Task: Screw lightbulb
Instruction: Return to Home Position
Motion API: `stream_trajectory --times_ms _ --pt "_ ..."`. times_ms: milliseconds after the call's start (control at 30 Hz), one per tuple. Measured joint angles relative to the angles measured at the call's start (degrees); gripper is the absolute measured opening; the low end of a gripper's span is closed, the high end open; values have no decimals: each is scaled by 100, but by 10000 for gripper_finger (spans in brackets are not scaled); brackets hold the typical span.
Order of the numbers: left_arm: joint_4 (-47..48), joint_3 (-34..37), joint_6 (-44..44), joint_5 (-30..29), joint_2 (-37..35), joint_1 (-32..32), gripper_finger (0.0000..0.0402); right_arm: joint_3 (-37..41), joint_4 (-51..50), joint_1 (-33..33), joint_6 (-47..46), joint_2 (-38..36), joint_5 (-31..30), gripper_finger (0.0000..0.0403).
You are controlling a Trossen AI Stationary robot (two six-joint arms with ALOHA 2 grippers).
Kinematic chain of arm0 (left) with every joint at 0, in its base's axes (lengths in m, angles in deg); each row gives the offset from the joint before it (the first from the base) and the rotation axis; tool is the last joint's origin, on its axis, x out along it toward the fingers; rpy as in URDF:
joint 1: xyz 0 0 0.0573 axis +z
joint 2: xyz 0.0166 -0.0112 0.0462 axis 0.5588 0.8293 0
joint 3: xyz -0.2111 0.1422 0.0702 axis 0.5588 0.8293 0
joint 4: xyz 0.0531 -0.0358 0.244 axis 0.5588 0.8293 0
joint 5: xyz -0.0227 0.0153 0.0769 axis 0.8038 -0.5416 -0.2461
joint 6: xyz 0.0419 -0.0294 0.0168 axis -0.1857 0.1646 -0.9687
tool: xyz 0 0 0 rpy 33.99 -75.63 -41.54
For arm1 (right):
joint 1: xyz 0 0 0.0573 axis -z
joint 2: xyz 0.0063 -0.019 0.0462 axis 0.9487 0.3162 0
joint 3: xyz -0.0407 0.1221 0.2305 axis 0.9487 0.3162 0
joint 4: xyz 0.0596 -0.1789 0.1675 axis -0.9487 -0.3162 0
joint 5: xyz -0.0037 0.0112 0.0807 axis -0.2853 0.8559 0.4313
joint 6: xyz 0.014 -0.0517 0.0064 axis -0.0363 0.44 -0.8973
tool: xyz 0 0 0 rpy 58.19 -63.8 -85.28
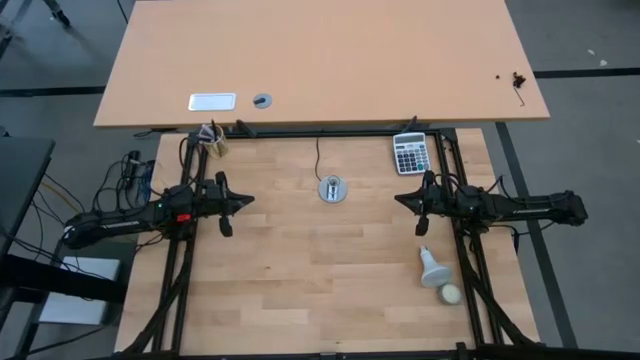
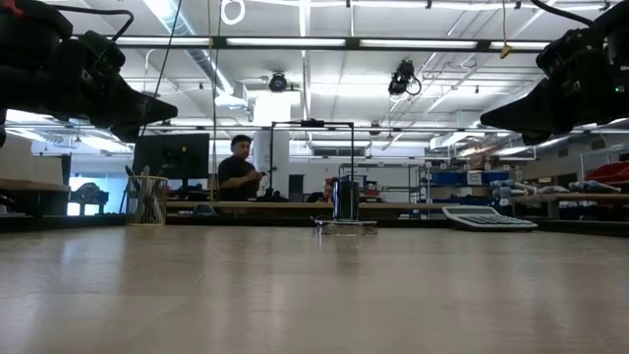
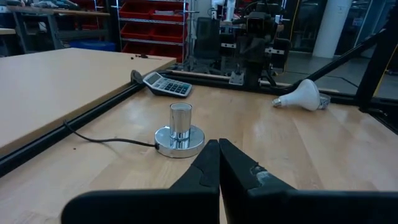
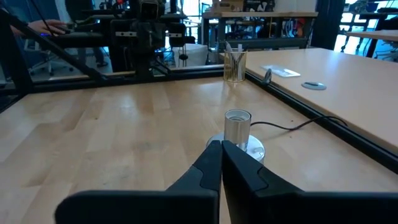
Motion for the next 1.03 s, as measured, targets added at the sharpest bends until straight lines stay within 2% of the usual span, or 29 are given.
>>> stream_trajectory --times_ms 1033 --pt "0 0 -2 -2 0 0 1 0 -2 0 -2 0 2 21"
